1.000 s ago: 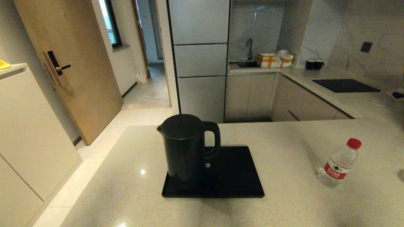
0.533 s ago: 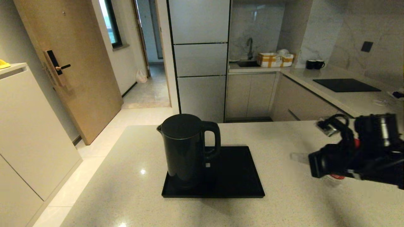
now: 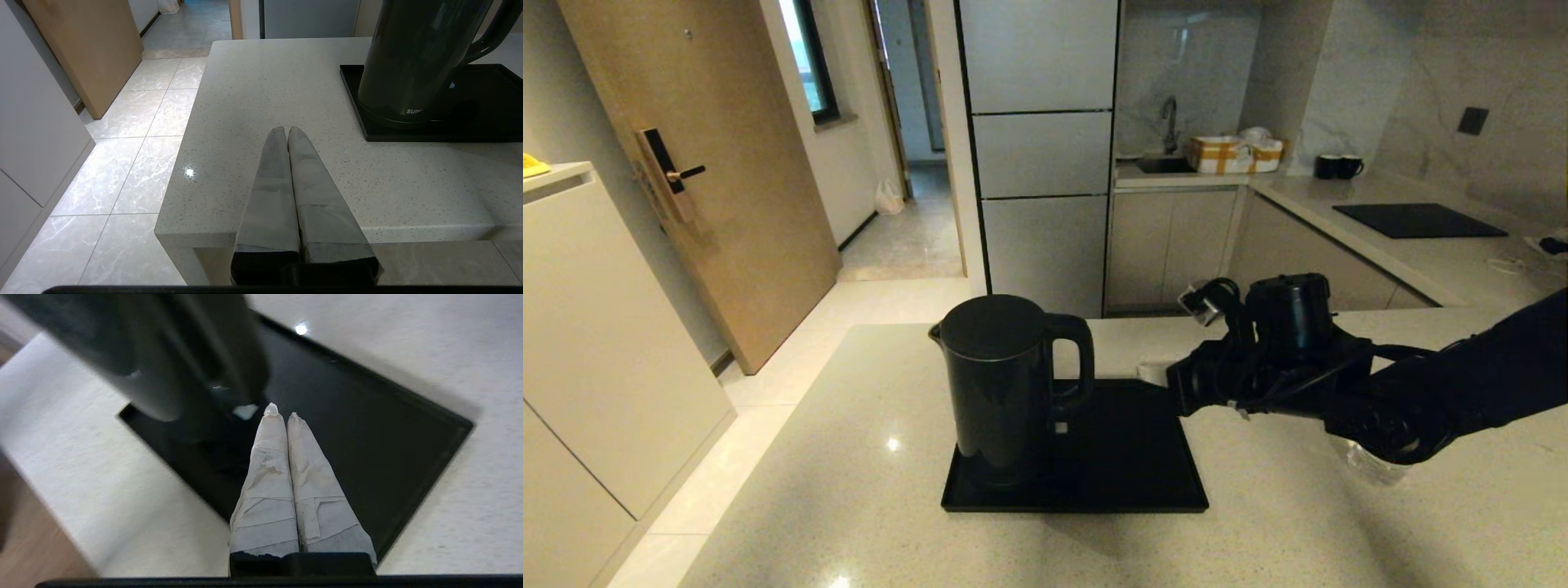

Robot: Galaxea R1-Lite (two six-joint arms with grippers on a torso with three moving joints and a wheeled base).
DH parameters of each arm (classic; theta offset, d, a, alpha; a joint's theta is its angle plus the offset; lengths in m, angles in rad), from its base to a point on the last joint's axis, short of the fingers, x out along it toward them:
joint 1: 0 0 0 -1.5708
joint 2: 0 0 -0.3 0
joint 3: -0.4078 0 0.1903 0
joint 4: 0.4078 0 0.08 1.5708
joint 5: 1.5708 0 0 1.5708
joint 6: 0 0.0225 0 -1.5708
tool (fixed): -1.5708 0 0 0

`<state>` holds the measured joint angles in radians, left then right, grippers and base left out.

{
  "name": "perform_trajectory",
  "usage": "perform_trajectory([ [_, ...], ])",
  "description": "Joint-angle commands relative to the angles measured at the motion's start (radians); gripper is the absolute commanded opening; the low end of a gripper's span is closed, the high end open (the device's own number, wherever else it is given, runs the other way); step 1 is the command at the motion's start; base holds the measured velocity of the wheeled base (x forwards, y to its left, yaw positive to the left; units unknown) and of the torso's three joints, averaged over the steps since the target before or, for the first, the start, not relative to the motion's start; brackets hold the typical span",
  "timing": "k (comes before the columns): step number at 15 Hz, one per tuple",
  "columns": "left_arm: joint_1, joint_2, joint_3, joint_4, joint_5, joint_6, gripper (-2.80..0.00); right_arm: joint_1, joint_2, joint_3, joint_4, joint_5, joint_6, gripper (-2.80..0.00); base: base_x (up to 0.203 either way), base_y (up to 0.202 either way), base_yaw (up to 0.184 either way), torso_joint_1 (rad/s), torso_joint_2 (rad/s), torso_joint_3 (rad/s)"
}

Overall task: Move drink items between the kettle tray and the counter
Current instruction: Pick up the kettle

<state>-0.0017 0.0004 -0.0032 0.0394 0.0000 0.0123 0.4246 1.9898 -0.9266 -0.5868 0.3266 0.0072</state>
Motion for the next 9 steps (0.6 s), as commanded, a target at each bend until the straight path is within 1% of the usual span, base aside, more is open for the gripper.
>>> perform_trajectory([
  [1, 0.000, 0.000, 0.000, 0.001, 0.000, 0.000, -2.80, 0.026, -0.054, 0.023, 0.023, 0.010, 0.004, -2.80, 0.000, 0.000, 0.000, 0.000, 0.00, 0.000],
  [3, 0.000, 0.000, 0.000, 0.001, 0.000, 0.000, -2.80, 0.045, -0.100, 0.035, 0.057, 0.052, 0.026, -2.80, 0.000, 0.000, 0.000, 0.000, 0.00, 0.000],
  [4, 0.000, 0.000, 0.000, 0.001, 0.000, 0.000, -2.80, 0.061, -0.116, 0.039, 0.063, 0.060, 0.049, -2.80, 0.000, 0.000, 0.000, 0.000, 0.00, 0.000],
  [7, 0.000, 0.000, 0.000, 0.001, 0.000, 0.000, -2.80, 0.095, -0.127, 0.066, 0.052, 0.058, 0.054, -2.80, 0.000, 0.000, 0.000, 0.000, 0.00, 0.000],
  [8, 0.000, 0.000, 0.000, 0.001, 0.000, 0.000, -2.80, 0.103, -0.126, 0.068, 0.051, 0.054, 0.051, 0.00, 0.000, 0.000, 0.000, 0.000, 0.00, 0.000],
  [9, 0.000, 0.000, 0.000, 0.001, 0.000, 0.000, -2.80, 0.106, -0.119, 0.068, 0.051, 0.052, 0.049, 0.00, 0.000, 0.000, 0.000, 0.000, 0.00, 0.000],
])
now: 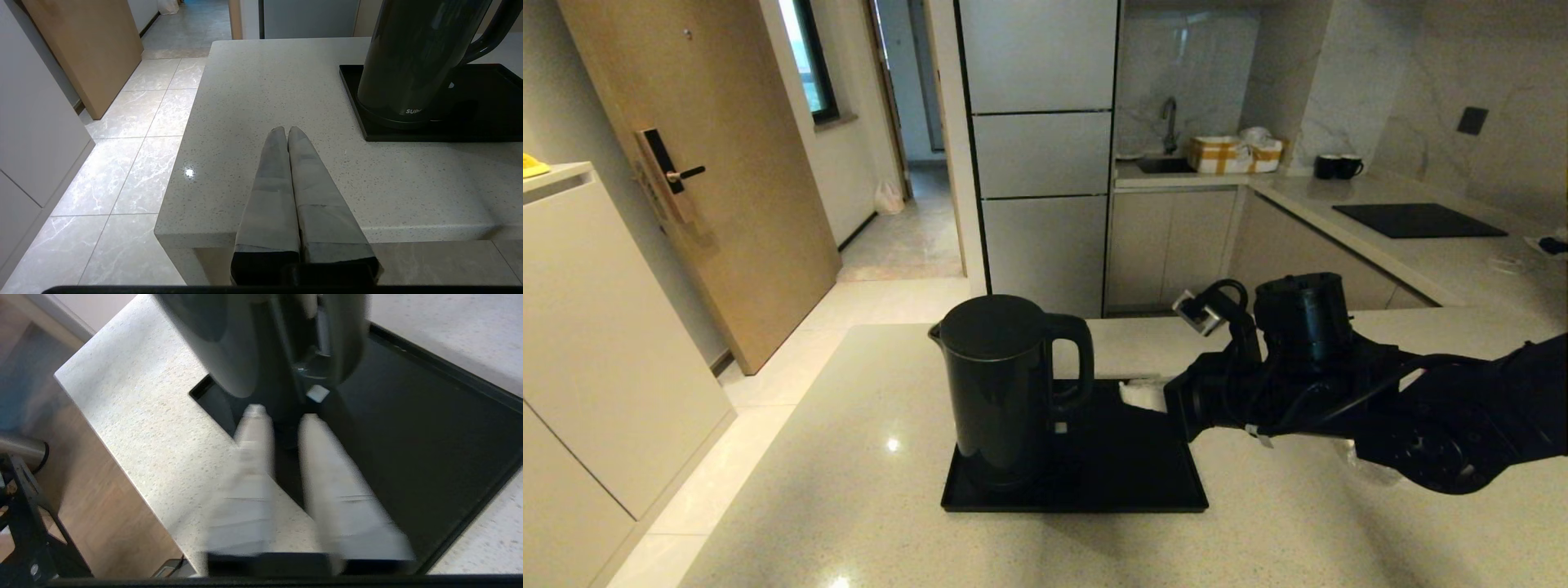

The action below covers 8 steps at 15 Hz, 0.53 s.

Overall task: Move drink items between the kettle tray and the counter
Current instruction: Pick up the kettle

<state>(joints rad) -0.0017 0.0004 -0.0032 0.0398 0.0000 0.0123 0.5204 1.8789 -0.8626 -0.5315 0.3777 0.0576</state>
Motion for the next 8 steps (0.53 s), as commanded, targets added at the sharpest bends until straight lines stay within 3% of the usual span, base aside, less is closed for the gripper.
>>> perform_trajectory([
  [1, 0.000, 0.000, 0.000, 0.000, 0.000, 0.000, -2.80, 0.013, 0.002, 0.002, -0.004, -0.005, -0.004, 0.00, 0.000, 0.000, 0.000, 0.000, 0.00, 0.000],
  [4, 0.000, 0.000, 0.000, 0.000, 0.000, 0.000, -2.80, 0.013, 0.059, -0.012, -0.020, -0.092, -0.007, 0.00, 0.000, 0.000, 0.000, 0.000, 0.00, 0.000],
  [8, 0.000, 0.000, 0.000, 0.000, 0.000, 0.000, -2.80, 0.041, 0.157, -0.010, -0.218, -0.211, -0.002, 0.00, 0.000, 0.000, 0.000, 0.000, 0.00, 0.000],
])
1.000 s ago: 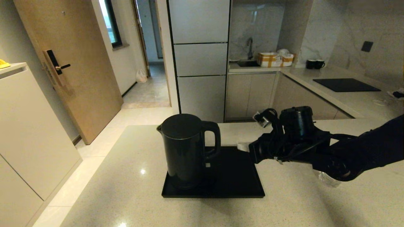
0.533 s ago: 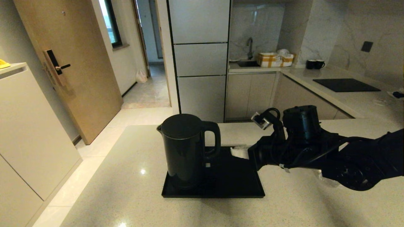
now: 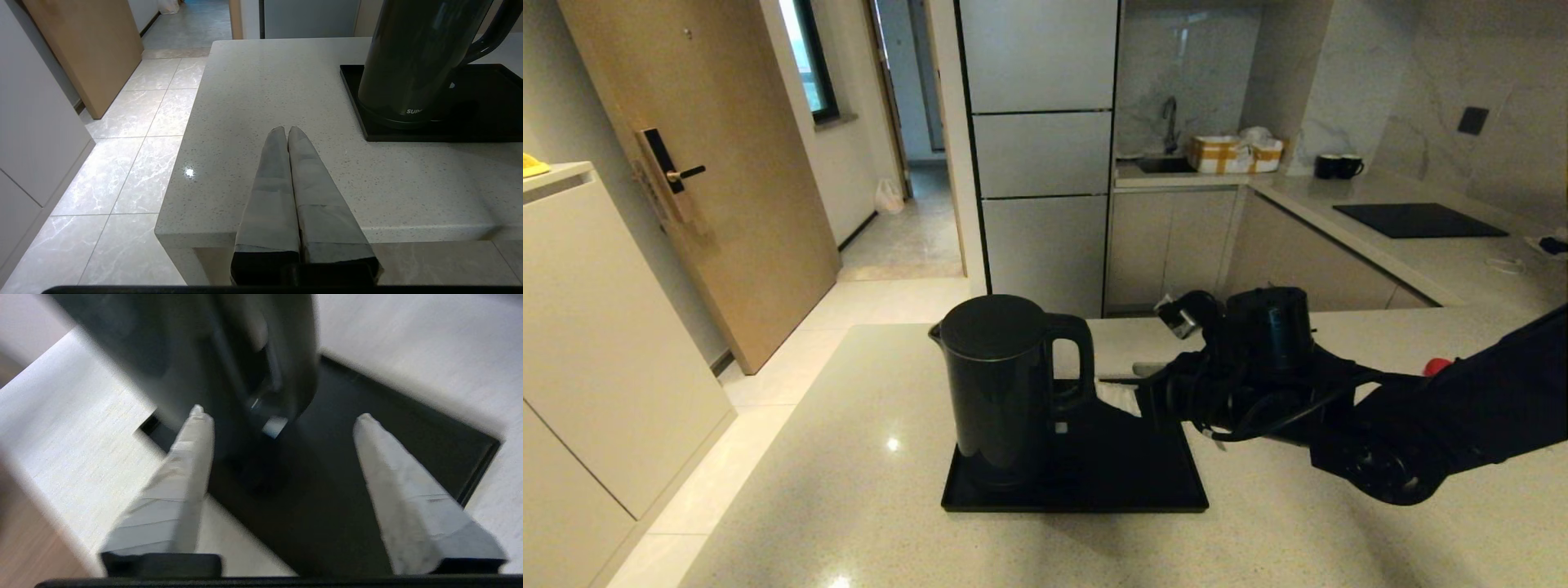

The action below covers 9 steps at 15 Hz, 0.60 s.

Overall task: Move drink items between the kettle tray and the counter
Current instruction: Pick up the kettle

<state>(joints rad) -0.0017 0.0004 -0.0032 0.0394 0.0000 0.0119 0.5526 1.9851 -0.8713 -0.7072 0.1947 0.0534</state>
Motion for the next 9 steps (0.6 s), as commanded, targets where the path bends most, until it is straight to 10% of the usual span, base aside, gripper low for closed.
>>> perform_trajectory([
  [1, 0.000, 0.000, 0.000, 0.001, 0.000, 0.000, -2.80, 0.021, 0.095, -0.006, -0.082, -0.074, 0.003, 0.00, 0.000, 0.000, 0.000, 0.000, 0.00, 0.000],
  [9, 0.000, 0.000, 0.000, 0.001, 0.000, 0.000, -2.80, 0.103, 0.188, -0.071, -0.128, -0.230, 0.056, 0.00, 0.000, 0.000, 0.000, 0.000, 0.00, 0.000],
])
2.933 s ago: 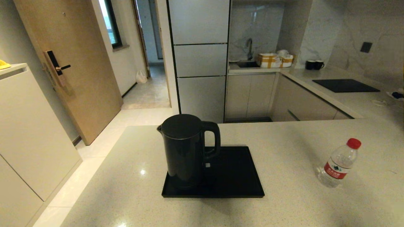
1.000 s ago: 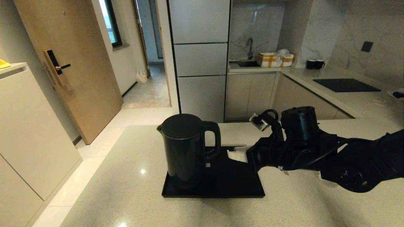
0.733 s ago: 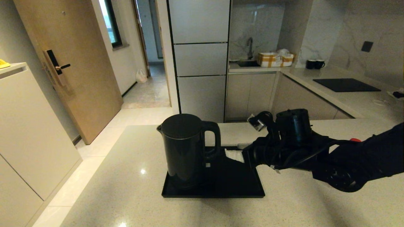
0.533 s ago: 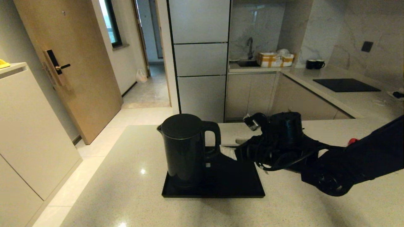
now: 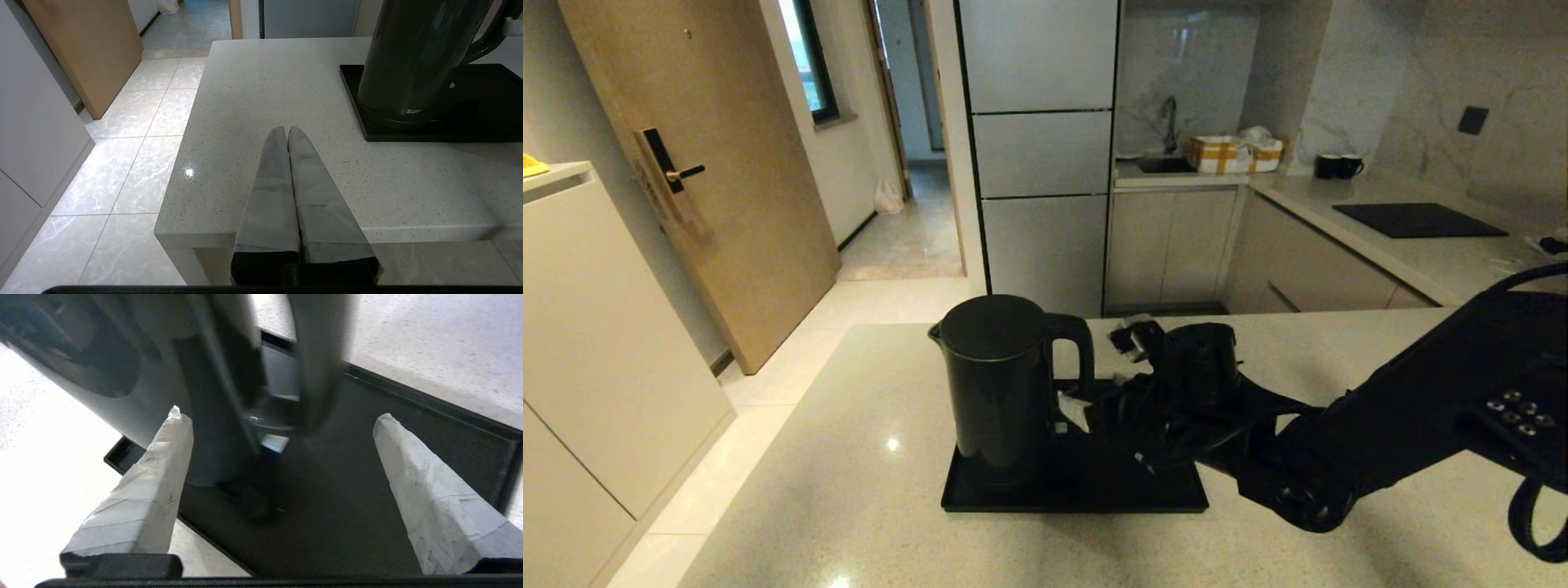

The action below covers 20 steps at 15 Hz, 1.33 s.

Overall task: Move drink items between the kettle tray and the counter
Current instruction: Pick up the kettle

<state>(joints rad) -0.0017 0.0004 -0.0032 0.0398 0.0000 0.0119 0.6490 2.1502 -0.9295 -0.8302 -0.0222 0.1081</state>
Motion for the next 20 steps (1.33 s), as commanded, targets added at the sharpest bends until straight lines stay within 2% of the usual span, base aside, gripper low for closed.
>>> perform_trajectory([
  [1, 0.000, 0.000, 0.000, 0.000, 0.000, 0.000, -2.80, 0.007, 0.044, -0.037, -0.006, -0.055, 0.006, 0.00, 0.000, 0.000, 0.000, 0.000, 0.00, 0.000],
  [4, 0.000, 0.000, 0.000, 0.000, 0.000, 0.000, -2.80, 0.015, 0.068, -0.072, -0.003, -0.094, 0.045, 0.00, 0.000, 0.000, 0.000, 0.000, 0.00, 0.000],
  [6, 0.000, 0.000, 0.000, 0.000, 0.000, 0.000, -2.80, 0.014, 0.086, -0.098, -0.004, -0.140, 0.047, 0.00, 0.000, 0.000, 0.000, 0.000, 0.00, 0.000],
  [8, 0.000, 0.000, 0.000, 0.000, 0.000, 0.000, -2.80, 0.014, 0.103, -0.111, -0.006, -0.153, 0.048, 0.00, 0.000, 0.000, 0.000, 0.000, 0.00, 0.000],
  [10, 0.000, 0.000, 0.000, 0.000, 0.000, 0.000, -2.80, 0.014, 0.139, -0.146, -0.010, -0.208, 0.048, 0.00, 0.000, 0.000, 0.000, 0.000, 0.00, 0.000],
  [19, 0.000, 0.000, 0.000, 0.000, 0.000, 0.000, -2.80, 0.017, 0.223, -0.283, 0.009, -0.280, 0.048, 0.00, 0.000, 0.000, 0.000, 0.000, 0.00, 0.000],
  [20, 0.000, 0.000, 0.000, 0.000, 0.000, 0.000, -2.80, 0.017, 0.245, -0.304, 0.009, -0.312, 0.048, 0.00, 0.000, 0.000, 0.000, 0.000, 0.00, 0.000],
])
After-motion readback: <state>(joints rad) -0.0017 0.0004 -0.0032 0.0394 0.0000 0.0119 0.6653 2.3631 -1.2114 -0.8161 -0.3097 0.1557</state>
